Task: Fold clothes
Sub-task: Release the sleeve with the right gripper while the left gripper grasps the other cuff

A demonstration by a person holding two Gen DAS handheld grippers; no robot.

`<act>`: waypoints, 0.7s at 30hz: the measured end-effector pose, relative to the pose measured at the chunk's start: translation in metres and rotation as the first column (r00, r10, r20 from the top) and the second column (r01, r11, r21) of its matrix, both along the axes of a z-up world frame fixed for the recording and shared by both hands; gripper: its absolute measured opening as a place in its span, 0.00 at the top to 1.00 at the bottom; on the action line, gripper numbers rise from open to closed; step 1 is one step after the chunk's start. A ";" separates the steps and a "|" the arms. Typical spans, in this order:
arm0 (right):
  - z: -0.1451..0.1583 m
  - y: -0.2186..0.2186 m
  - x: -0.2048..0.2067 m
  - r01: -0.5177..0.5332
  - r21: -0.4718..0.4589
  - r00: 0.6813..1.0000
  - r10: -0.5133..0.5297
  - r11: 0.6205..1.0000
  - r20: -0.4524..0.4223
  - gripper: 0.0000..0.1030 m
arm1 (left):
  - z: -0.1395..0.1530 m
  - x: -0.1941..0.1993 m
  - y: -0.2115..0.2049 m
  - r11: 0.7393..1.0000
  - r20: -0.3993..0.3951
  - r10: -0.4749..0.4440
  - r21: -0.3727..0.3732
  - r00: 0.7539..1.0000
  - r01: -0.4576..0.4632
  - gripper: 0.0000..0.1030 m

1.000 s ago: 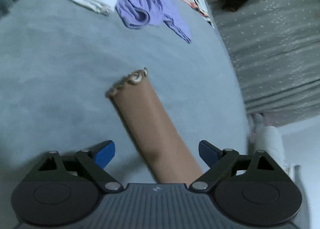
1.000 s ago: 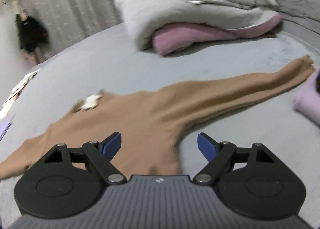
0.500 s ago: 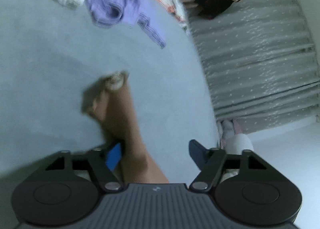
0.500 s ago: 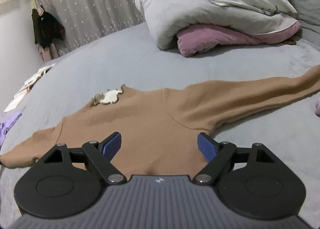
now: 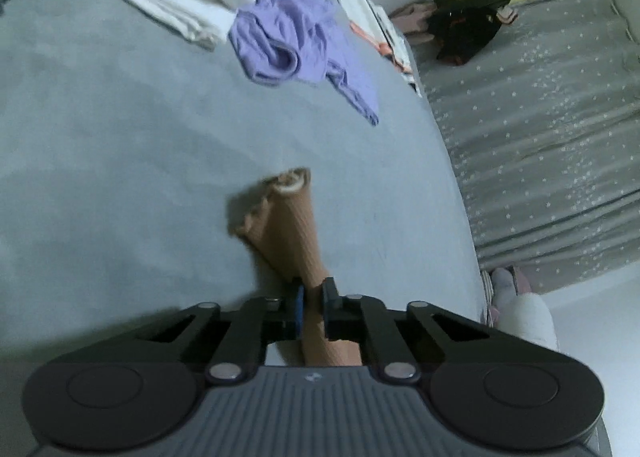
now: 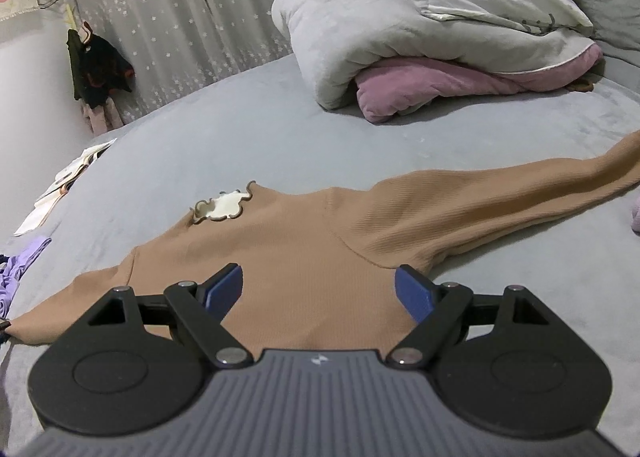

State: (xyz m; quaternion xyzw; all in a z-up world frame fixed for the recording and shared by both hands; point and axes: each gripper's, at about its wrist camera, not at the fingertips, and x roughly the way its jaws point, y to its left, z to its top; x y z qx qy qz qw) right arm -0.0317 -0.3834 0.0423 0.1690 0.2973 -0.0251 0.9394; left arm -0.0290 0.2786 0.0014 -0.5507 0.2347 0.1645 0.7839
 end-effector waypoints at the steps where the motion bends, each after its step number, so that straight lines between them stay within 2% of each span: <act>1: 0.000 0.000 0.000 0.001 0.000 1.000 -0.001 1.000 0.002 0.19 | 0.006 -0.002 -0.002 1.000 0.020 -0.009 0.023 1.000 0.008 0.94; 5: 0.001 0.001 -0.002 -0.003 0.001 1.000 0.003 1.000 0.007 0.19 | 0.023 -0.005 -0.009 0.995 0.086 -0.050 0.088 0.995 0.042 0.94; 9: 0.003 0.004 -0.002 -0.019 0.001 1.000 0.019 1.000 0.019 0.19 | 0.033 -0.008 -0.016 0.992 0.105 -0.081 0.108 0.991 0.069 0.94; 13: 0.007 0.012 -0.004 -0.063 -0.001 0.997 0.063 0.998 0.053 0.19 | 0.042 -0.027 -0.018 0.991 0.057 -0.040 0.129 0.998 0.032 0.94; 16: 0.008 0.033 -0.006 -0.139 -0.055 0.986 0.144 0.989 0.087 0.18 | 0.041 -0.032 -0.013 0.992 0.002 0.021 0.122 1.000 -0.021 0.94; 18: 0.006 0.051 -0.006 -0.185 -0.105 0.977 0.194 0.977 0.084 0.18 | 0.040 -0.031 -0.008 0.989 -0.023 0.020 0.146 1.000 -0.016 0.94; 19: 0.004 0.058 -0.006 -0.201 -0.120 0.974 0.211 0.972 0.077 0.18 | 0.038 -0.028 -0.004 0.987 -0.059 -0.007 0.160 0.998 0.016 0.93; 21: 0.002 0.066 -0.007 -0.229 -0.130 0.968 0.240 0.965 0.071 0.18 | 0.032 -0.024 0.002 0.989 -0.115 -0.042 0.140 0.992 0.058 0.92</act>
